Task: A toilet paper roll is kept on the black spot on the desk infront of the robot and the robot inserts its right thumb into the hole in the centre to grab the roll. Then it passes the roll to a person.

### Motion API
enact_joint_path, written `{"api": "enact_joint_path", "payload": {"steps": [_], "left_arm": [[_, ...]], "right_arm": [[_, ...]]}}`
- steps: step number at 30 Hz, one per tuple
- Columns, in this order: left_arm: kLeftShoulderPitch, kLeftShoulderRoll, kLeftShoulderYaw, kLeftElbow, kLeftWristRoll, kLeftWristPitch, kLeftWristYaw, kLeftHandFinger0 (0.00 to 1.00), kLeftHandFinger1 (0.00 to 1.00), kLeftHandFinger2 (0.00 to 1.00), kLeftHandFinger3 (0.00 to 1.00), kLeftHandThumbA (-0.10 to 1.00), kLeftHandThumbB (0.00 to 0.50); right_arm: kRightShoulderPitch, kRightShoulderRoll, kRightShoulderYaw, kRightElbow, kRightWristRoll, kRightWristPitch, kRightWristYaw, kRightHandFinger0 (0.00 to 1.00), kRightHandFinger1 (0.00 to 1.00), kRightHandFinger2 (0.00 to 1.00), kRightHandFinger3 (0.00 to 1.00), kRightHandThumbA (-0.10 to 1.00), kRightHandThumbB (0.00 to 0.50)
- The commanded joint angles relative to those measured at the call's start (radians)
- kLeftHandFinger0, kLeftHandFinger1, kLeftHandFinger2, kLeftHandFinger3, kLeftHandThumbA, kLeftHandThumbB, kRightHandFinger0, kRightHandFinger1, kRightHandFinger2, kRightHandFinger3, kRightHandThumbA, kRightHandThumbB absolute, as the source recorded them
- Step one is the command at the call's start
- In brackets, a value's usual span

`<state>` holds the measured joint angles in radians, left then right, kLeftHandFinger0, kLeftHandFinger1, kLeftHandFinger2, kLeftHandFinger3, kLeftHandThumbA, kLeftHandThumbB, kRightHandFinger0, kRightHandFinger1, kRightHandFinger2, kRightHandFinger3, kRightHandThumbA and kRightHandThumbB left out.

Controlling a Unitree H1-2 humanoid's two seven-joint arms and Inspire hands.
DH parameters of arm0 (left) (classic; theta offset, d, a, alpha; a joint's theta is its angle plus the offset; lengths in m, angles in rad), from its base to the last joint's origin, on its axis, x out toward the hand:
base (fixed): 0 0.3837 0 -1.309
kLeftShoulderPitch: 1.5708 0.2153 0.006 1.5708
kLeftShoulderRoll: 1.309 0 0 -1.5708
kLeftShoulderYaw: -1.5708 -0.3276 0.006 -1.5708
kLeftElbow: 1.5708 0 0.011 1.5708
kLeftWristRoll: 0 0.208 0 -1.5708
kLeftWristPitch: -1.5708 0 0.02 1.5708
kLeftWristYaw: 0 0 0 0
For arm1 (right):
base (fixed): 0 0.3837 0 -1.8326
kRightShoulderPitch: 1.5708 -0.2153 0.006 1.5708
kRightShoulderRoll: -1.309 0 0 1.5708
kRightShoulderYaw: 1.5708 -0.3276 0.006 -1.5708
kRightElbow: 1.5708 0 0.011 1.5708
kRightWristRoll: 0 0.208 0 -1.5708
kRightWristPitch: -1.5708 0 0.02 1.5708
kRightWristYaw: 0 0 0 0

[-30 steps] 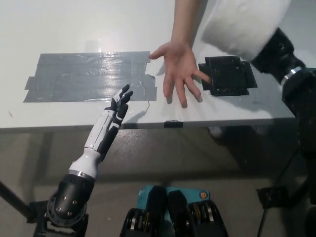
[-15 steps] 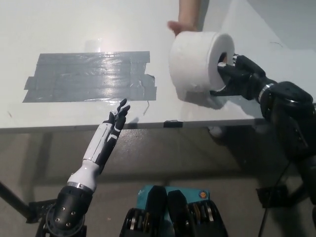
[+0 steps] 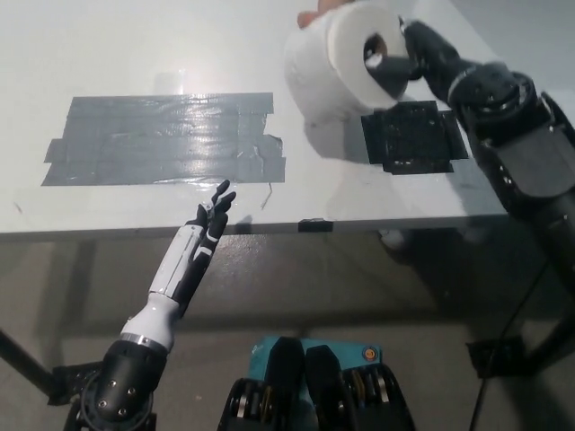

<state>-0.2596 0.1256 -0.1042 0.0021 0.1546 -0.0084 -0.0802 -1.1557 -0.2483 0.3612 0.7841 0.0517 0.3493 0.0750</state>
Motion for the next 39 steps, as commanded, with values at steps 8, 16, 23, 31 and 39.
{"api": "enact_joint_path", "payload": {"steps": [8, 16, 23, 31, 39], "left_arm": [[-0.016, 0.011, -0.002, -0.03, 0.015, -0.011, -0.006, 1.0, 1.0, 1.0, 1.0, 1.0, 0.028], [0.007, 0.013, 0.004, -0.032, 0.007, -0.018, -0.007, 1.0, 1.0, 1.0, 1.0, 1.0, 0.033], [0.034, 0.008, -0.008, -0.036, 0.014, -0.026, -0.008, 1.0, 1.0, 1.0, 1.0, 1.0, 0.023], [0.041, 0.013, -0.006, -0.051, 0.009, -0.014, -0.013, 1.0, 1.0, 1.0, 1.0, 1.0, 0.038], [0.047, 0.012, -0.006, -0.035, 0.001, -0.024, -0.016, 1.0, 1.0, 1.0, 1.0, 1.0, 0.028]], "right_arm": [[-0.087, -0.076, -0.022, -0.125, -0.103, -0.028, 0.119, 1.0, 1.0, 1.0, 1.0, 0.71, 0.497], [-0.032, -0.125, -0.106, -0.31, -0.116, -0.02, 0.09, 1.0, 1.0, 1.0, 1.0, 0.83, 0.498], [-0.014, -0.154, -0.147, -0.419, -0.176, 0.016, 0.063, 1.0, 1.0, 1.0, 1.0, 0.89, 0.5], [0.186, -0.174, -0.241, -0.83, -0.147, 0.083, 0.088, 1.0, 1.0, 1.0, 1.0, 1.0, 0.5], [0.589, -0.122, -0.291, -1.279, -0.106, 0.059, 0.058, 1.0, 1.0, 1.0, 1.0, 1.0, 0.423]]}}
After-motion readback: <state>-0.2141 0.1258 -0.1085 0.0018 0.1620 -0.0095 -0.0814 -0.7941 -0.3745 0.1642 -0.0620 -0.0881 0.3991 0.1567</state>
